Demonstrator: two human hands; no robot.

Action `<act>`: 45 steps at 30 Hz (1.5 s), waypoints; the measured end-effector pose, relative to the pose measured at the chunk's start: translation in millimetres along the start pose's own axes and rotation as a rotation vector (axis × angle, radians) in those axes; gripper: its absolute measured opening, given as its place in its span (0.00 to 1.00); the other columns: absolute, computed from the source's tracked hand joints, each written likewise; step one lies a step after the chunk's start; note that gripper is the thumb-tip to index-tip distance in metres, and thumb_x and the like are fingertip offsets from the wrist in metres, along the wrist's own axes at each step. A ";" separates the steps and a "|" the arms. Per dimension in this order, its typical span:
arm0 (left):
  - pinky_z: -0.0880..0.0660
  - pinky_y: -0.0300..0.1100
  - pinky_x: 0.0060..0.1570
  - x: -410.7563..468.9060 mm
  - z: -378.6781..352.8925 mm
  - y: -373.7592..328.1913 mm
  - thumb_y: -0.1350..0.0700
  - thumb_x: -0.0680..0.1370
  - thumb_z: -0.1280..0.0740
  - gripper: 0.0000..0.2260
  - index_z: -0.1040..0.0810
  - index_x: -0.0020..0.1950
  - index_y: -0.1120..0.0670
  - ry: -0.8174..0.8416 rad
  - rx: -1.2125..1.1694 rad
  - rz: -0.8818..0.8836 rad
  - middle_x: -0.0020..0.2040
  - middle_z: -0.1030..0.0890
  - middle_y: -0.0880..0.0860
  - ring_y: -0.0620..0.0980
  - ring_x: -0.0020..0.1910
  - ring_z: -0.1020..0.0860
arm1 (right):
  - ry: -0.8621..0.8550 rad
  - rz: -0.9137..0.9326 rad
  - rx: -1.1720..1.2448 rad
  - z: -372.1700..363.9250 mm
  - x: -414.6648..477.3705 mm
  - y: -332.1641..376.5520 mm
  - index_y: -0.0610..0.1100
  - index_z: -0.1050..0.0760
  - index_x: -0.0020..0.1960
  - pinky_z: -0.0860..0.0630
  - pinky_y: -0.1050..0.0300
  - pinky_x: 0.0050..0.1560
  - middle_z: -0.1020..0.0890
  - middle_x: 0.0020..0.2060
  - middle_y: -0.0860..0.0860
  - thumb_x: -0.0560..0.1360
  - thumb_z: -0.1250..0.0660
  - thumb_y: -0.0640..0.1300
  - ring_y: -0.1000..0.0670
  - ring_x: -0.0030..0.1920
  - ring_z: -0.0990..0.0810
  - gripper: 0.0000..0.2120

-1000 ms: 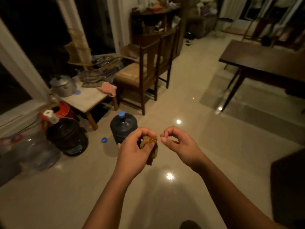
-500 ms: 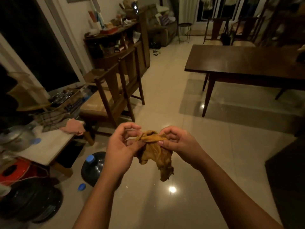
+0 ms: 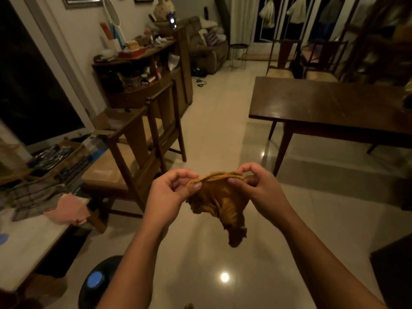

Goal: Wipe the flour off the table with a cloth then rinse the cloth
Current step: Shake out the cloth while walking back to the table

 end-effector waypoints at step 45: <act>0.23 0.66 0.42 874.0 -153.0 78.9 0.34 0.68 0.37 0.15 0.21 0.48 0.39 0.276 0.452 -0.032 0.35 0.17 0.43 0.49 0.32 0.20 | -0.468 -0.286 -0.098 166.6 727.4 -207.8 0.49 0.16 0.48 0.20 0.53 0.46 0.15 0.40 0.52 0.80 0.33 0.49 0.52 0.43 0.17 0.08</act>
Point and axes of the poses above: each hand's wrist, its own x-axis towards the middle knuckle, its own z-axis out of the back of the hand, y = z × x, the point moved 4 cm from there along x, towards the middle knuckle
